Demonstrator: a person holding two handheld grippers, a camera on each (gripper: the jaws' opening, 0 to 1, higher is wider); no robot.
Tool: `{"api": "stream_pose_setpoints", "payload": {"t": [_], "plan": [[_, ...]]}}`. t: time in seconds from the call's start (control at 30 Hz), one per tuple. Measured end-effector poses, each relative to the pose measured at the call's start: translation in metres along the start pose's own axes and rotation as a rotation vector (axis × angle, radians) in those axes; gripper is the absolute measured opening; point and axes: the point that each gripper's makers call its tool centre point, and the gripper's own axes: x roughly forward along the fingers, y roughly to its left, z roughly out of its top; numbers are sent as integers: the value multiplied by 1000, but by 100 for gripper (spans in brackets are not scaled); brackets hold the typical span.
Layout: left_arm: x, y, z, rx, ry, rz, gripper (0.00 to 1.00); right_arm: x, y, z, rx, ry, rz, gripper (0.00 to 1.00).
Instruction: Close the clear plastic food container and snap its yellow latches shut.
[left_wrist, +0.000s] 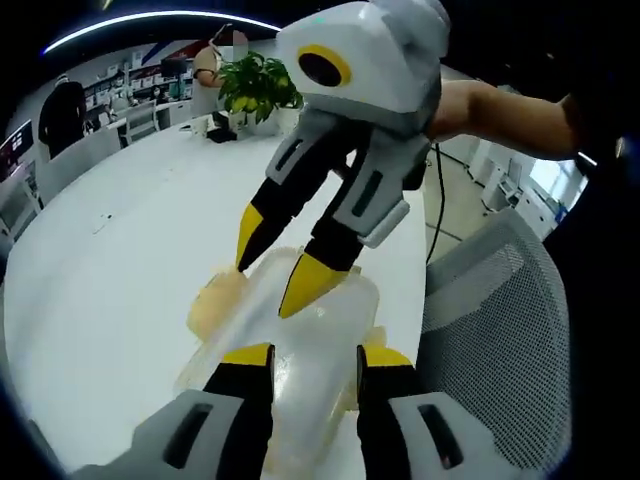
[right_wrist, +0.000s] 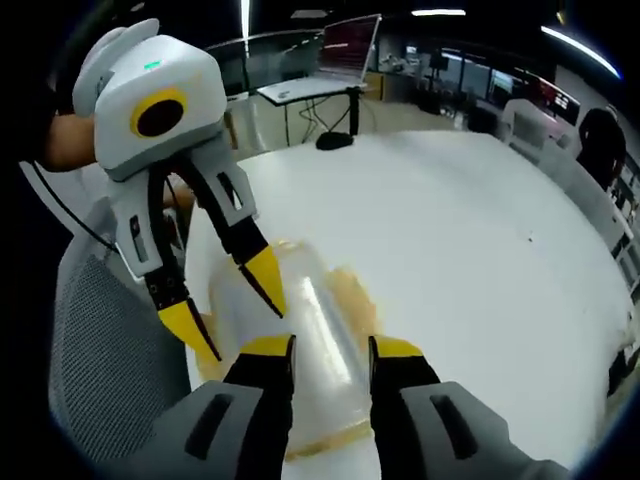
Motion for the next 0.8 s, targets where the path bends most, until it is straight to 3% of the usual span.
{"api": "stream_pose_setpoints", "payload": {"t": [0.43,0.8], "plan": [[0,-14,-8,82,25,1,30,8,1,-7,-54,68,90,35],[2,-18,-14,255,49,38,34,13,-7,2,-72,102,173,37]]}}
